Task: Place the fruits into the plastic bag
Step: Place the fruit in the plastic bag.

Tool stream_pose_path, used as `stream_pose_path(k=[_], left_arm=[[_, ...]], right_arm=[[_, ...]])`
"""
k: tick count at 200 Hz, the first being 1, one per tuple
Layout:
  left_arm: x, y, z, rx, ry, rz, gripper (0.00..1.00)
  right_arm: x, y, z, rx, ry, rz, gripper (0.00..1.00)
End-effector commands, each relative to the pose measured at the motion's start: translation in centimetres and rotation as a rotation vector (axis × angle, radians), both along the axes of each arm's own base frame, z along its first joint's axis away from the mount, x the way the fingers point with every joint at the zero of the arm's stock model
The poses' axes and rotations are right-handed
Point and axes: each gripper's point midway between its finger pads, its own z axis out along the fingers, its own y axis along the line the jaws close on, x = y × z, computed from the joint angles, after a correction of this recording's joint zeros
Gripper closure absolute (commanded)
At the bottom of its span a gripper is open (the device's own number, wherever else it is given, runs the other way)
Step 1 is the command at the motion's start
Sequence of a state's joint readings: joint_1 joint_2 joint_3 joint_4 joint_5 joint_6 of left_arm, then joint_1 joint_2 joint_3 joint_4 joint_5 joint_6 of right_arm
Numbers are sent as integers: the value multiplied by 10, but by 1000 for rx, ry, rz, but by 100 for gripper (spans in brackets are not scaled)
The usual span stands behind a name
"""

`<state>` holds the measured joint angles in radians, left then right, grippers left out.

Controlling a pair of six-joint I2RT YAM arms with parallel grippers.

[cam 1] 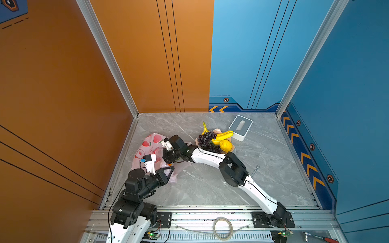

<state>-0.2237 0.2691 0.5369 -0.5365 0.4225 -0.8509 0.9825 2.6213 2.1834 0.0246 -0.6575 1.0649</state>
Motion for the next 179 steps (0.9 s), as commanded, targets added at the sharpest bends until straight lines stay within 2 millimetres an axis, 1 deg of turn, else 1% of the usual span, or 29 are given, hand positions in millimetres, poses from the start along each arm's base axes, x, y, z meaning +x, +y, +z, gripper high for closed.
stream_pose_path(k=[1, 15, 27, 34, 45, 61, 86, 115, 136, 155, 179], left_arm=[[5, 1, 4, -26, -32, 24, 100], [7, 1, 5, -45, -33, 34, 100], [8, 2, 5, -54, -29, 43, 100], [9, 2, 5, -57, -26, 47, 100], [10, 2, 4, -62, -21, 53, 100], [10, 2, 3, -67, -17, 55, 100], [10, 4, -1, -64, 0, 64, 100], [7, 6, -1, -66, 3, 74, 100], [4, 10, 0, -56, 1, 95, 100], [3, 13, 0, -46, 1, 107, 100], [3, 16, 2, -42, 0, 125, 100]], right_arm=[[-1, 15, 11, 52, -9, -7, 58], [0, 14, 1, 29, -2, -15, 54], [-2, 13, -3, 10, 0, -14, 50], [-3, 12, -4, -1, -4, -15, 47], [-3, 11, -5, -22, -18, -21, 36], [-3, 10, -1, -33, -30, -23, 29], [0, 11, 0, -34, -28, -25, 24], [-6, 11, 5, -37, -24, -9, 24], [-9, 8, 12, -47, -41, 5, 23], [-12, 5, 17, -58, -46, 14, 17], [-14, -1, 17, -91, -45, 21, 14]])
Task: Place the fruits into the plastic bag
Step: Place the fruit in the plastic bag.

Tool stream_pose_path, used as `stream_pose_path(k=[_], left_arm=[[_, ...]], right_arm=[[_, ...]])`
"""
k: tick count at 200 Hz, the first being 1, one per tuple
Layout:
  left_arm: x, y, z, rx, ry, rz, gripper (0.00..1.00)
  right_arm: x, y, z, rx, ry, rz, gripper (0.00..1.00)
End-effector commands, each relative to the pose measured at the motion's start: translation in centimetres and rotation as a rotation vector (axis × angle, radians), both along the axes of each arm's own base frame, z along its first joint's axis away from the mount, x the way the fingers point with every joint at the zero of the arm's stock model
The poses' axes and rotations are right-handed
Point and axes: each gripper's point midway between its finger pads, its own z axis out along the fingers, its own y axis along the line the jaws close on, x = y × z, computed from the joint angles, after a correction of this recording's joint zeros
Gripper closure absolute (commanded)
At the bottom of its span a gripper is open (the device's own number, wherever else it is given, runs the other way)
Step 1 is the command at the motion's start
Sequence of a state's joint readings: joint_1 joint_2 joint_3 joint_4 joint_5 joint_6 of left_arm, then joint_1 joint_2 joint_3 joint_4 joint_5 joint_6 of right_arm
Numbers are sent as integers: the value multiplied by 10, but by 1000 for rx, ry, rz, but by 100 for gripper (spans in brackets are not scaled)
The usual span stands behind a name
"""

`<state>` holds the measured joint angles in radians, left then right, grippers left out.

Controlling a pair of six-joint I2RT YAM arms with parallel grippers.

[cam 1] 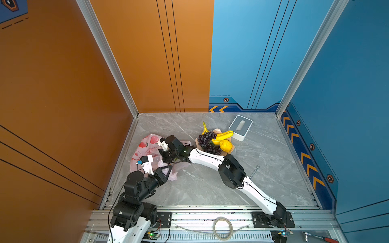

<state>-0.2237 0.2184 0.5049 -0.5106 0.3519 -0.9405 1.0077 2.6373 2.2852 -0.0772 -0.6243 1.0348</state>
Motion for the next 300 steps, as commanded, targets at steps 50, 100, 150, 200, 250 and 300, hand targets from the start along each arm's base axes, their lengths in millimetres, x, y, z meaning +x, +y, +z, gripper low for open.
stream_pose_path(k=[50, 100, 150, 200, 250, 300], left_arm=[[0, 9, 3, 25, 4, 47, 100], [2, 14, 3, 50, 16, 76, 100], [4, 20, 4, 85, 31, 103, 100], [5, 24, 11, 106, 20, 116, 100], [5, 26, 10, 123, 28, 120, 100], [7, 27, 10, 133, 32, 127, 100]], right_arm=[[-9, -28, 5, -151, -37, 28, 10], [-9, -51, 2, -265, -78, 31, 8], [1, -85, 2, -414, -171, 10, 8], [11, -112, 13, -512, -263, -8, 8], [9, -126, 29, -514, -289, 23, 8], [-2, -146, 60, -502, -335, 30, 8]])
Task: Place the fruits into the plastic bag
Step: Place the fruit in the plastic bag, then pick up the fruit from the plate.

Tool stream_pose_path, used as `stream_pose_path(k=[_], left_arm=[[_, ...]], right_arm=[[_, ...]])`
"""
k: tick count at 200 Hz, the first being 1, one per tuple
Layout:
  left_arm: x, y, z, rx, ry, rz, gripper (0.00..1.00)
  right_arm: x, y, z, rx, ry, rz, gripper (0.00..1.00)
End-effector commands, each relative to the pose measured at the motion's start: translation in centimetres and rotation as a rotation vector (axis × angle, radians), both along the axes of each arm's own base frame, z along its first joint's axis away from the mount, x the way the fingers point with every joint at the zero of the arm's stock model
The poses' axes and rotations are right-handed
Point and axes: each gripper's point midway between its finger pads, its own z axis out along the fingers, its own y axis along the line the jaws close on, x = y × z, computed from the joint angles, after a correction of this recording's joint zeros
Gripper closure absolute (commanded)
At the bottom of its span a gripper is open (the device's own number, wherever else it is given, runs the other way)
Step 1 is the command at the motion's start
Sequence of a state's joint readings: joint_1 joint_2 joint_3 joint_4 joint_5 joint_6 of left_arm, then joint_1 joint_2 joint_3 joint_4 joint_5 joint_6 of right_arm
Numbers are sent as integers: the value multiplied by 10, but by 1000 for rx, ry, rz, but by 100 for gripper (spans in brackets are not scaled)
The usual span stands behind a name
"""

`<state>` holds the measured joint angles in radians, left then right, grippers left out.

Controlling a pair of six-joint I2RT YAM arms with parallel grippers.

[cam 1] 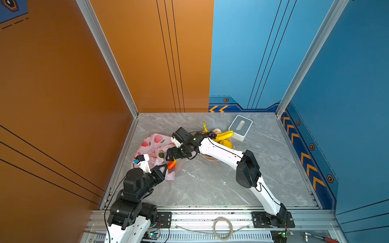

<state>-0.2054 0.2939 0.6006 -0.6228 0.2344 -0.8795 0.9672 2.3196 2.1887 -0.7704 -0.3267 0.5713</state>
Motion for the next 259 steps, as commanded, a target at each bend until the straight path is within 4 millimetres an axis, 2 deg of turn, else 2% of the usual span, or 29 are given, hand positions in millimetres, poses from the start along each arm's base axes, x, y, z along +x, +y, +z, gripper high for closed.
stream_pose_path(k=[1, 37, 42, 44, 47, 74, 113, 118, 120, 126, 153, 185, 196, 201, 222, 259], left_arm=[[1, 5, 9, 25, -19, 17, 100], [2, 5, 8, 35, -15, 14, 100], [2, 5, 8, 35, -14, 14, 100], [2, 5, 8, 34, -14, 12, 100], [2, 5, 8, 35, -13, 13, 100], [3, 5, 5, 39, -9, 12, 100], [4, 4, 4, 46, -6, 6, 100], [4, 4, 4, 48, -6, 4, 100], [4, 4, 4, 47, -5, 3, 100], [4, 3, 5, 47, -7, 1, 100], [5, 4, 6, 50, -10, 0, 100], [7, 1, 6, 50, -2, -16, 100], [8, 0, 6, 53, -1, -19, 100], [8, 0, 7, 53, -4, -22, 100], [9, -1, 8, 58, -1, -29, 100], [12, -3, 7, 56, 4, -38, 100]], right_arm=[[-5, -19, 33, 1, -55, 13, 8], [-12, -44, 58, 2, -91, 3, 7], [-12, -47, 54, -9, -86, 0, 7], [-13, -50, 64, 6, -99, -3, 7], [-14, -53, 68, 8, -104, -6, 7], [-16, -75, 82, 9, -125, -23, 7], [-14, -112, 102, 8, -170, -71, 7], [-12, -117, 109, 15, -184, -81, 7], [-13, -121, 103, -1, -176, -84, 7], [-12, -129, 102, -10, -179, -97, 7], [-3, -165, 109, -23, -205, -162, 7], [15, -213, 101, -98, -206, -260, 7], [18, -220, 99, -102, -199, -276, 7], [28, -232, 99, -106, -196, -313, 7], [43, -245, 97, -110, -188, -351, 7], [69, -253, 86, -122, -165, -381, 5]])
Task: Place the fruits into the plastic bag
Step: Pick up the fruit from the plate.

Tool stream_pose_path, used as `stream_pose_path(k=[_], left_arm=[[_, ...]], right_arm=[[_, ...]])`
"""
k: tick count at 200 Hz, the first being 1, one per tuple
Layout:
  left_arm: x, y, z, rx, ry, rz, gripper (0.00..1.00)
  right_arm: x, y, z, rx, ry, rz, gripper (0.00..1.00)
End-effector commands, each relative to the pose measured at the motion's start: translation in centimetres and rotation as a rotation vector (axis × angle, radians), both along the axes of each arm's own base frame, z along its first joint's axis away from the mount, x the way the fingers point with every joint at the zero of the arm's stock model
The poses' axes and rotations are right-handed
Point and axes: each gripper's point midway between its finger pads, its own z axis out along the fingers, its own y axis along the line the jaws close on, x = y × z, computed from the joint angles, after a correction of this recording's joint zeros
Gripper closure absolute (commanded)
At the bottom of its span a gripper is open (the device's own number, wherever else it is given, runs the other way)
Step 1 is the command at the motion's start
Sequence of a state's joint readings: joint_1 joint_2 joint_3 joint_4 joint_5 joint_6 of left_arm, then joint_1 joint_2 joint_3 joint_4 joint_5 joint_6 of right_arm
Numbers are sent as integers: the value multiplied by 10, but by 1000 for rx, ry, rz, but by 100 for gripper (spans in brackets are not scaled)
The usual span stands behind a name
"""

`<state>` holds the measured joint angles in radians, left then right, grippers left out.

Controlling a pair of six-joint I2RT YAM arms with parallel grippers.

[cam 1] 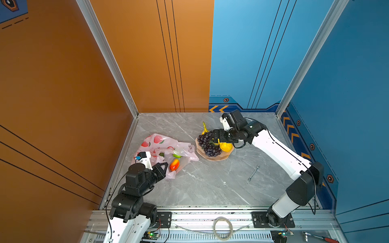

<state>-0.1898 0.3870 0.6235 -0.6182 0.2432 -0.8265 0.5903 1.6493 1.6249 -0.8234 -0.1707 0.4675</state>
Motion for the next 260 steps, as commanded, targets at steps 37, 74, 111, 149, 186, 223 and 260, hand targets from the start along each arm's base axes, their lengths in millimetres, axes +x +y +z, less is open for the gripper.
stream_pose_path(k=[37, 74, 111, 149, 186, 223, 260], left_arm=[[2, -5, 13, -3, -37, -33, 100], [3, -5, 13, -5, -39, -32, 100], [2, -5, 14, -6, -45, -37, 100], [1, -5, 15, -7, -50, -36, 100], [0, -3, 15, -4, -49, -32, 100], [-2, -2, 15, -2, -53, -28, 100], [-3, -1, 16, -2, -56, -25, 100]], right_arm=[[33, -5, -32, 16, 102, -42, 5], [49, 16, -47, 148, 164, -98, 5], [65, 30, -60, 236, 196, -146, 5], [76, 35, -73, 264, 224, -188, 5], [83, 35, -79, 261, 221, -233, 5], [90, 36, -92, 268, 240, -274, 5], [98, 36, -98, 276, 236, -309, 6]])
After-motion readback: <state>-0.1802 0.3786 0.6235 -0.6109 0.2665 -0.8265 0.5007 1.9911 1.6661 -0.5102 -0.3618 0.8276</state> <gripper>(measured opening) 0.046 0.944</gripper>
